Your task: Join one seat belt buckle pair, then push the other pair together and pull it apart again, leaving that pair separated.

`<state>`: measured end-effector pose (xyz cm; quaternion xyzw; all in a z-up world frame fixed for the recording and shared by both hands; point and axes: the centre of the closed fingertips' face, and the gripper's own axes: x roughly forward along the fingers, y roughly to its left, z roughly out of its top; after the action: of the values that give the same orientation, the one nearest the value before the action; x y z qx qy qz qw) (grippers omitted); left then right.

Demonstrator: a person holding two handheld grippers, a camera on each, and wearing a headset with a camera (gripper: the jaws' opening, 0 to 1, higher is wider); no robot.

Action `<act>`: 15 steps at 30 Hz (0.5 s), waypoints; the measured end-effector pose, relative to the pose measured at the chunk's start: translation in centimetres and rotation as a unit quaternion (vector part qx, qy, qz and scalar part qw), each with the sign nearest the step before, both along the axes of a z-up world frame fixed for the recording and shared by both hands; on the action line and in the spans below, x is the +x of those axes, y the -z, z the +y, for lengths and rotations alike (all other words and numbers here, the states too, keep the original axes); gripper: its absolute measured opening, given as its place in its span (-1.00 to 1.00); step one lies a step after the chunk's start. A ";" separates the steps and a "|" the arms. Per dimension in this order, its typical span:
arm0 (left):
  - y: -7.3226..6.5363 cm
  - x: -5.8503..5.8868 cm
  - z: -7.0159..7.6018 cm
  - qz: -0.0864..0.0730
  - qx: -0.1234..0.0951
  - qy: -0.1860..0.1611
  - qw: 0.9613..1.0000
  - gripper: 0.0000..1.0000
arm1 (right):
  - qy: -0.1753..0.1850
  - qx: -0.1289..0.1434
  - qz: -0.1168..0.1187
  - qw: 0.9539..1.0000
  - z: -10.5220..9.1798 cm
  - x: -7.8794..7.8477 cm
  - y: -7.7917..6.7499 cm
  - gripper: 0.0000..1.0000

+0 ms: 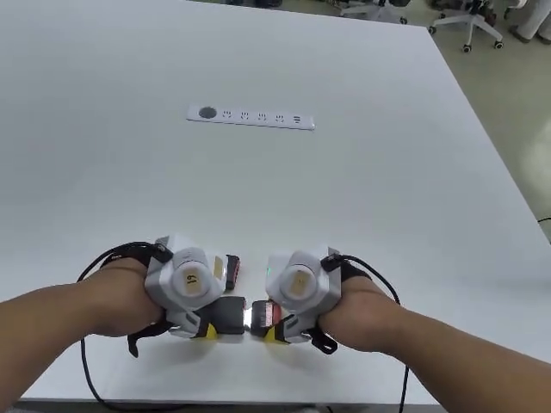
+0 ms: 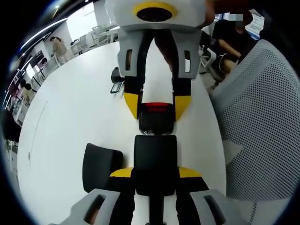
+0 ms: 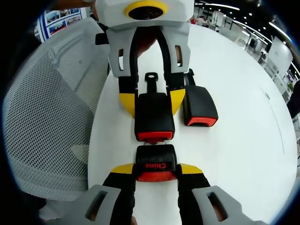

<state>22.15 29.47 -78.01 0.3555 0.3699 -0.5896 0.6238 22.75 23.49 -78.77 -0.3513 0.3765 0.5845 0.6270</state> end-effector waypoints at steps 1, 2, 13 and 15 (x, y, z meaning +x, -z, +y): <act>0.0 0.1 0.0 0.000 -0.003 -0.003 1.000 -0.34 | -0.002 0.001 0.000 1.000 0.0 -0.1 -0.1 -0.39; -0.1 0.0 0.0 0.000 -0.007 -0.007 1.000 -0.34 | -0.003 0.002 0.001 1.000 0.1 0.0 -0.1 -0.39; -0.1 0.1 0.0 0.000 -0.024 -0.024 0.999 -0.34 | -0.004 0.015 -0.002 1.000 0.5 0.1 -0.2 -0.39; -0.1 0.1 0.0 0.002 -0.025 -0.026 0.999 -0.34 | -0.004 0.018 -0.001 1.000 0.6 0.0 -0.3 -0.39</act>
<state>22.28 29.51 -77.90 0.3295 0.3652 -0.5830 0.6466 22.79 24.05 -78.49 -0.3420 0.3643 0.5934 0.6310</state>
